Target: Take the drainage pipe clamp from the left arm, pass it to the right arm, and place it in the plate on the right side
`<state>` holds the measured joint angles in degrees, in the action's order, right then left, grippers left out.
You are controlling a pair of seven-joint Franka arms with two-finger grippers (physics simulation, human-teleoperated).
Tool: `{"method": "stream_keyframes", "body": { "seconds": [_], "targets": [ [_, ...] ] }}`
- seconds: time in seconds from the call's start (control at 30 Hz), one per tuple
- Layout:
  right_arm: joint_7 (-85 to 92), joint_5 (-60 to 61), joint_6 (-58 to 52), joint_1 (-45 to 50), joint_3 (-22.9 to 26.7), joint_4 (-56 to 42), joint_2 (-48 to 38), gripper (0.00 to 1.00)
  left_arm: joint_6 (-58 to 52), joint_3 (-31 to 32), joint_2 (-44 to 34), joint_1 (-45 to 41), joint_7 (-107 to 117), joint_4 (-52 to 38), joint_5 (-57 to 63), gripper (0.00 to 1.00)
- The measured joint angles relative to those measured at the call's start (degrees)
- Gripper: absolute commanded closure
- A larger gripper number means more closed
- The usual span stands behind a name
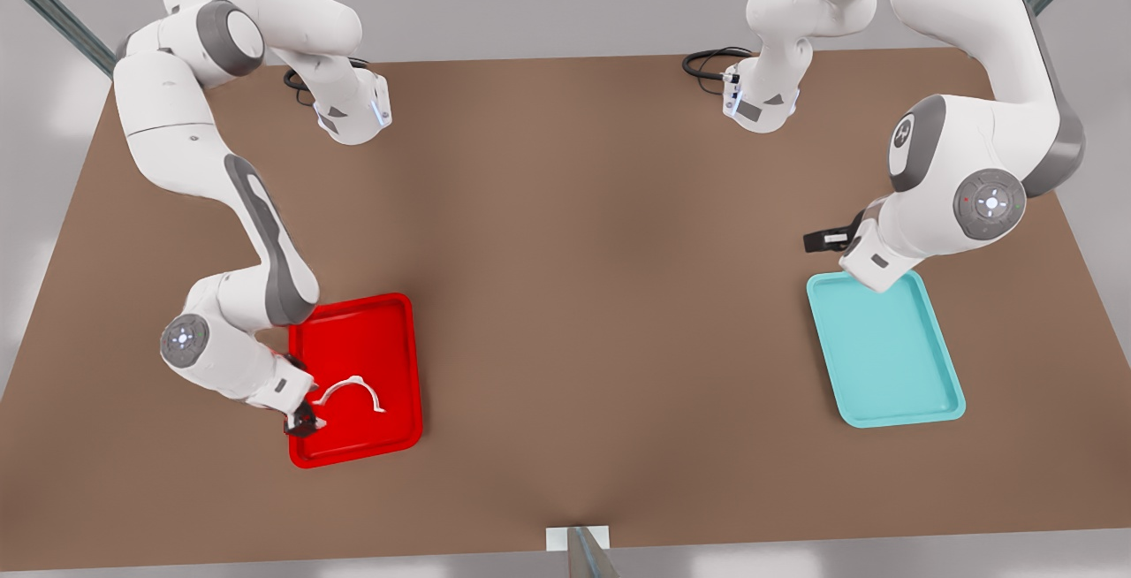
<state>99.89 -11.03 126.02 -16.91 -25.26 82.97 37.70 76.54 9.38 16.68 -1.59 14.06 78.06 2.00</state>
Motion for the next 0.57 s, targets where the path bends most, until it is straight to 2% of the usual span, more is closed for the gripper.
{"method": "stream_keyframes", "body": {
  "seconds": [0.07, 0.13, 0.23, 0.37, 0.43, 0.47, 0.57],
  "targets": [
    [-10.94, -2.27, -10.30, 0.16, -0.41, -4.74, -4.62, 0.00, -0.04, 0.00, 0.00, 0.00, -1.11, 0.07, 0.00, 0.00],
    [-21.78, -1.49, -20.24, 0.72, -0.79, -6.35, -13.46, 0.00, -0.09, 0.00, 0.00, 0.00, -2.10, 0.09, -0.01, 0.00],
    [-35.52, 3.34, -31.44, -3.32, -0.46, -1.94, -24.64, 0.00, -0.21, 0.00, -0.08, 0.00, -3.41, 0.10, -0.01, 0.00],
    [-49.71, 6.63, -40.46, -3.94, -0.02, -1.07, -27.29, 0.00, -0.30, 0.00, -0.03, 0.00, -4.85, 0.22, 0.05, 0.00],
    [-55.54, 7.33, -42.96, 6.47, 10.13, -1.16, -28.28, 0.00, -0.32, 0.00, -0.01, 0.00, -5.46, 0.26, 0.06, 0.00],
    [-58.21, 7.65, -43.90, 9.72, 12.78, -0.93, -28.31, 0.00, -0.33, 0.00, 0.00, 0.00, -5.74, 0.27, 0.07, 0.00],
    [-65.39, 8.29, -45.98, 11.93, 15.29, -0.61, -27.88, 0.00, -0.36, 0.00, 0.00, 0.08, -6.49, 0.32, 0.07, 0.00]
  ]
}}
